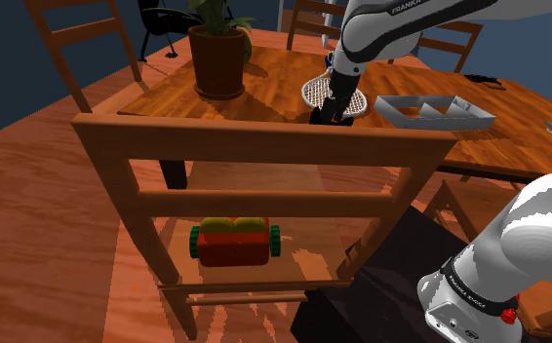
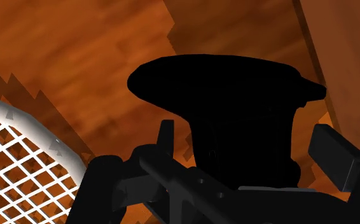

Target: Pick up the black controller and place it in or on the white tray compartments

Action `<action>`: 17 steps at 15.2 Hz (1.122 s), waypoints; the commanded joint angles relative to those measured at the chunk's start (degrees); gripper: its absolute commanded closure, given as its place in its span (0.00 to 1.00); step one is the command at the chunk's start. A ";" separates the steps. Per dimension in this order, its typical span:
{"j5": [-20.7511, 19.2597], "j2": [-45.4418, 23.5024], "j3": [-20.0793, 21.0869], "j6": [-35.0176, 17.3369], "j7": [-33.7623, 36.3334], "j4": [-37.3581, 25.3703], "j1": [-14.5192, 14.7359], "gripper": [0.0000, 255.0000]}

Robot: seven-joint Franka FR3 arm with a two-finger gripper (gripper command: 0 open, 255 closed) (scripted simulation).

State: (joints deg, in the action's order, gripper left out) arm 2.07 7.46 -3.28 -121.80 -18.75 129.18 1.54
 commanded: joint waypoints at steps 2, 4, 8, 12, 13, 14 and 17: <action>0.00 0.00 0.00 0.00 0.00 0.00 0.00 1.00; 0.00 0.00 0.00 0.00 0.00 0.00 0.00 1.00; 0.00 0.00 0.00 0.00 0.00 0.00 0.00 1.00; -0.07 0.62 0.01 1.55 0.09 -0.93 -0.01 1.00; -0.10 0.90 0.02 2.33 0.14 -1.44 -0.01 1.00; -0.14 1.17 0.02 3.11 0.18 -1.95 -0.01 1.00; -0.22 1.92 0.04 5.44 0.30 -3.53 -0.02 1.00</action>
State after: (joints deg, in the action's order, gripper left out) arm 1.86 9.17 -3.27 -117.11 -18.53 126.17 1.50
